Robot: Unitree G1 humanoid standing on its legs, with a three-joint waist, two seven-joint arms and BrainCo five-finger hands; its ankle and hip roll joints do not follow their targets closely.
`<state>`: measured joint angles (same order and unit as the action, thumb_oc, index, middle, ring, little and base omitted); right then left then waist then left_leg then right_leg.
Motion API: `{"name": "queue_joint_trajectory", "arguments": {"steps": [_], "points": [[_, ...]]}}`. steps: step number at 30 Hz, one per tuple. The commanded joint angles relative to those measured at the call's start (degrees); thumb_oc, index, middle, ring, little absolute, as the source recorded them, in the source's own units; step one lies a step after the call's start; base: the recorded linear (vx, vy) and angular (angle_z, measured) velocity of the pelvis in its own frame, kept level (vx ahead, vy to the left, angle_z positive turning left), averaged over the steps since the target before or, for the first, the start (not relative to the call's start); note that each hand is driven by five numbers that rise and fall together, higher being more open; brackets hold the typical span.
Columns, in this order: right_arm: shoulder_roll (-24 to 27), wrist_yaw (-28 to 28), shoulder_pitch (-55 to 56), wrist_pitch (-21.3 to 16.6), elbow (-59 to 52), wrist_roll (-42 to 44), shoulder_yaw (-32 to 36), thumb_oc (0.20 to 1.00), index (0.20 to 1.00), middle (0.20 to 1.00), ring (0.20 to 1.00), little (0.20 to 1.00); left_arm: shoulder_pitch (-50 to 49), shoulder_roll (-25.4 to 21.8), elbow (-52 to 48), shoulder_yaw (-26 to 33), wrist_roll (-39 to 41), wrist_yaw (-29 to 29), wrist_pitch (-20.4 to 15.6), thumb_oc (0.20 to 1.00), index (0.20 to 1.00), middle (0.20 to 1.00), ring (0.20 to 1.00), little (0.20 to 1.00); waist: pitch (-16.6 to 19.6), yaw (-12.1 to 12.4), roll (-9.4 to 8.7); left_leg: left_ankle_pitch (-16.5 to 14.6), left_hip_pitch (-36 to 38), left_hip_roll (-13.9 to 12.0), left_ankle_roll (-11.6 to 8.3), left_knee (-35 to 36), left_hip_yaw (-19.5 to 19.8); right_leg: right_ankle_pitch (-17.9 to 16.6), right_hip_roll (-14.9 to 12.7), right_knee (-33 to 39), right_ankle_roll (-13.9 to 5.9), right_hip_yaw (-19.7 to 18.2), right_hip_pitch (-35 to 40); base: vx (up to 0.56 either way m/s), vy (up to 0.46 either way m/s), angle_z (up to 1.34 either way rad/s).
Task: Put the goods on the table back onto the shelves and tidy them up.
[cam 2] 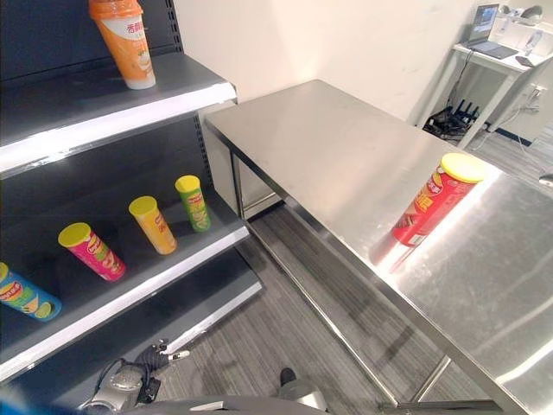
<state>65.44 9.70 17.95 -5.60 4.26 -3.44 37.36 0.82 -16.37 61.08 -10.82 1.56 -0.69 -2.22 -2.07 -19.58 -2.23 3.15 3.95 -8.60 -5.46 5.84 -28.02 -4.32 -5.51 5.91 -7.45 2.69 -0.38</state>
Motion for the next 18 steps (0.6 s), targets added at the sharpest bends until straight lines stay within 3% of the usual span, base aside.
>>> {"name": "queue_joint_trajectory", "arguments": {"steps": [1,2,4,8,12,14,18], "points": [[-0.62,2.08,-9.17,-0.13,2.26,1.62,-0.74,1.000,1.000,1.000,1.000,1.000,4.82,-4.51,-2.02,2.01,1.94,-0.09,-1.36,1.000,1.000,1.000,1.000,1.000,-5.44,4.63,-4.32,-8.78,0.37,3.12,1.24,-3.96,14.61,8.29,0.18,-5.18,-2.22,-4.75,-0.32,0.00,0.114,-0.54],[-1.51,2.41,-11.17,-0.43,2.31,2.16,-2.34,1.000,1.000,1.000,1.000,1.000,5.80,-4.59,-2.30,1.58,3.66,0.24,-1.06,1.000,1.000,1.000,1.000,1.000,-6.43,5.50,-4.07,-10.22,-1.56,5.11,2.13,-4.80,22.28,8.52,1.02,-6.68,-1.74,-6.75,-1.90,0.01,0.163,-1.39],[-4.09,2.44,-11.40,0.43,3.18,1.64,-2.89,1.000,1.000,1.000,1.000,1.000,5.95,-4.41,-1.75,0.95,3.19,0.72,-1.57,1.000,1.000,1.000,1.000,1.000,-5.94,4.46,-3.44,-10.14,-1.19,5.91,2.96,-4.21,20.79,7.53,0.78,-6.28,-2.42,-7.44,-2.04,0.07,0.205,-1.25],[-4.34,2.80,-14.56,0.01,2.62,0.95,-5.44,1.000,1.000,1.000,1.000,1.000,5.38,-4.46,-0.94,0.20,1.27,0.63,-1.05,1.000,1.000,1.000,1.000,1.000,-6.12,4.86,-3.40,-8.82,-0.47,6.13,4.19,-0.92,16.09,6.12,0.26,-9.94,-5.02,-8.57,-5.49,0.00,0.157,-0.40],[-4.81,2.73,-16.38,-0.27,1.74,0.38,-7.40,1.000,1.000,1.000,1.000,1.000,5.23,-5.41,-0.33,0.96,-0.17,-0.04,-0.77,1.000,1.000,1.000,1.000,1.000,-6.89,6.27,-2.96,-8.56,-0.67,5.19,4.14,-0.84,13.52,5.88,-2.40,-12.46,-5.20,-3.97,-5.58,-0.05,0.024,-0.82],[-5.11,2.59,-15.53,-0.15,0.86,-0.12,-6.58,1.000,1.000,1.000,1.000,1.000,5.66,-5.77,-0.45,1.03,-0.61,-0.08,-0.95,1.000,1.000,1.000,1.000,1.000,-6.40,6.85,-2.74,-8.86,-0.45,5.06,3.67,-0.84,13.07,3.63,-5.10,-10.13,-5.40,-0.88,-4.98,-0.03,-0.021,-0.11],[-5.01,2.70,-15.85,0.00,0.88,-0.11,-6.54,1.000,1.000,1.000,1.000,1.000,6.13,-5.54,-0.11,1.02,-0.59,-0.42,-0.95,1.000,1.000,1.000,1.000,1.000,-5.91,7.33,-2.88,-9.18,-0.04,5.95,3.56,-0.84,13.27,3.54,-5.92,-6.63,-5.66,-0.32,-3.99,-0.01,0.000,0.03]]}}
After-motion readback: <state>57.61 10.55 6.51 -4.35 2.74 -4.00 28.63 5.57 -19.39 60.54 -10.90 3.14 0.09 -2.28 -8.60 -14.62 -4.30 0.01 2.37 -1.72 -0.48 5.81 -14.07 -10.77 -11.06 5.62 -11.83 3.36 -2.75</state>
